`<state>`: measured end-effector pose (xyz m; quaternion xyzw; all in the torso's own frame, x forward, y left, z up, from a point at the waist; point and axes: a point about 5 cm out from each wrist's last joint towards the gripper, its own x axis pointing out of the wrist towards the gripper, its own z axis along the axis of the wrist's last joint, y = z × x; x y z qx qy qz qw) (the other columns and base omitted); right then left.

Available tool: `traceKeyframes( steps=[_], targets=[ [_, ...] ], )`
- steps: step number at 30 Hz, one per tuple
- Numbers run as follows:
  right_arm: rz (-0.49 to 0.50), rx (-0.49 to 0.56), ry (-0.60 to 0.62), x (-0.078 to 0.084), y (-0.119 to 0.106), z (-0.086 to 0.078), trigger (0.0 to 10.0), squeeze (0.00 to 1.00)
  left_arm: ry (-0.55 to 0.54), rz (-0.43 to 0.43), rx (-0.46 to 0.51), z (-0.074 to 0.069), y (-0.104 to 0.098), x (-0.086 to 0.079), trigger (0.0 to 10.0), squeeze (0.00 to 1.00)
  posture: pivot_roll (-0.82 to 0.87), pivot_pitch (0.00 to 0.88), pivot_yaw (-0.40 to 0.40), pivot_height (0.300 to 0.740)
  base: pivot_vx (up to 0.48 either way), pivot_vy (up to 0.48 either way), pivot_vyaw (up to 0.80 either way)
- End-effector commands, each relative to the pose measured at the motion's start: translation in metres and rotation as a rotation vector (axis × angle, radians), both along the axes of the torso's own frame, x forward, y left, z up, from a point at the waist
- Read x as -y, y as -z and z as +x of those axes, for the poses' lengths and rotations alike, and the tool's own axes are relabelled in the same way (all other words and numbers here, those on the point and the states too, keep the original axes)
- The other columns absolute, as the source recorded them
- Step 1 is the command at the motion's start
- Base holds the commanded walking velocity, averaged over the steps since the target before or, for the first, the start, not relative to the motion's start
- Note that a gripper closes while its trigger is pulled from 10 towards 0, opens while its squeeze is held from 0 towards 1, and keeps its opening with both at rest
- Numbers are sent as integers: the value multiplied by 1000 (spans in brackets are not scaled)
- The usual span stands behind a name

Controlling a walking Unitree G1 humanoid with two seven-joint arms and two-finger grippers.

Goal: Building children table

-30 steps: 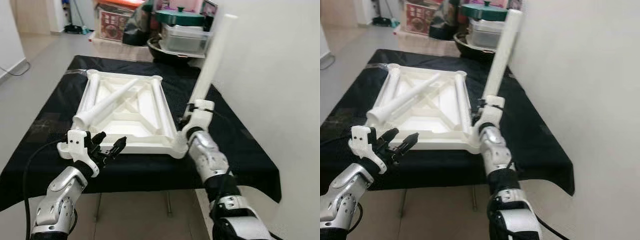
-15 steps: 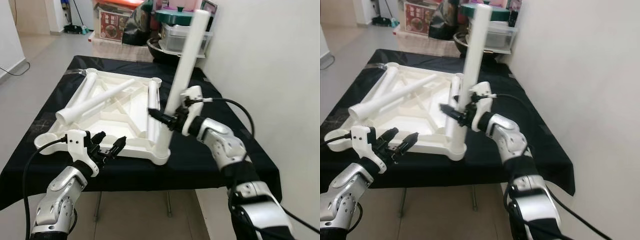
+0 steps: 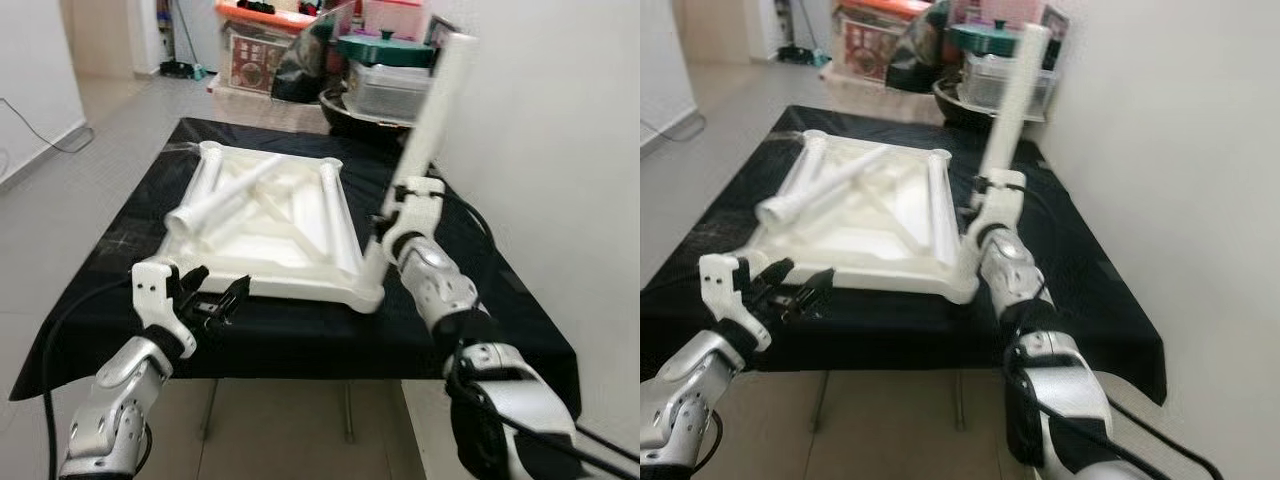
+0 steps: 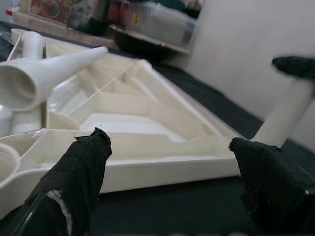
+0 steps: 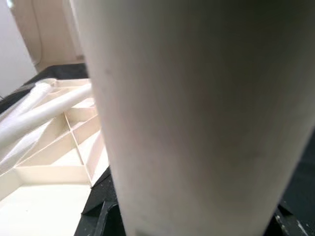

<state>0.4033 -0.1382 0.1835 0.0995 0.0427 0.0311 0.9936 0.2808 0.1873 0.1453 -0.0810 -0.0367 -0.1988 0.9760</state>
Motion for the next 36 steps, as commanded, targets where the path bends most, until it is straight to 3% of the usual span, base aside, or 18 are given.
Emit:
traceKeyframes(
  steps=[1,3,7,8,9,10,14,16,23,24,25,26,36],
  targets=[
    [45,-47,-87,-7,17,-5,0,0,97,97,-9,-12,2,12,10000,0,195,0,-158,740,0,0,0],
    [48,-33,-105,-9,15,-4,0,0,119,114,-14,-16,3,13,10000,0,195,0,-158,740,0,0,0],
    [-42,27,-164,-13,-3,1,0,0,292,209,-119,-57,17,9,10000,0,198,0,-168,740,0,0,0],
    [-42,27,-164,-13,-3,1,0,0,292,209,-119,-57,17,9,10000,0,198,0,-168,740,0,0,0],
    [-60,26,-129,-9,-8,4,0,0,306,238,-148,-72,17,4,10000,0,217,0,-188,740,0,0,0],
    [-60,27,-124,-10,-9,4,0,0,301,244,-149,-75,16,4,10000,0,222,0,-192,740,0,0,0],
    [-56,35,-144,-14,-10,4,0,0,296,262,-142,-77,16,8,10000,0,225,0,-194,740,0,0,0],
    [-50,48,-166,-19,-9,3,0,0,292,255,-145,-74,22,19,10000,0,226,0,-195,740,0,0,0],
    [-66,66,-204,-20,-11,2,0,0,293,252,-139,-71,20,23,10000,0,221,0,-190,740,0,0,0],
    [-77,65,-211,-20,-12,2,1725,0,296,259,-140,-71,20,22,10000,0,215,0,-184,740,0,0,0],
    [-77,65,-211,-20,-12,2,1725,0,296,259,-140,-71,20,22,10000,0,215,0,-184,740,0,0,0],
    [-86,79,-220,-21,-15,3,10000,0,298,268,-144,-73,19,21,10000,0,212,0,-180,740,0,0,0],
    [-98,87,-253,-26,-13,-1,10000,0,280,275,-142,-72,19,20,10000,0,212,0,-178,740,0,0,0]
  ],
)
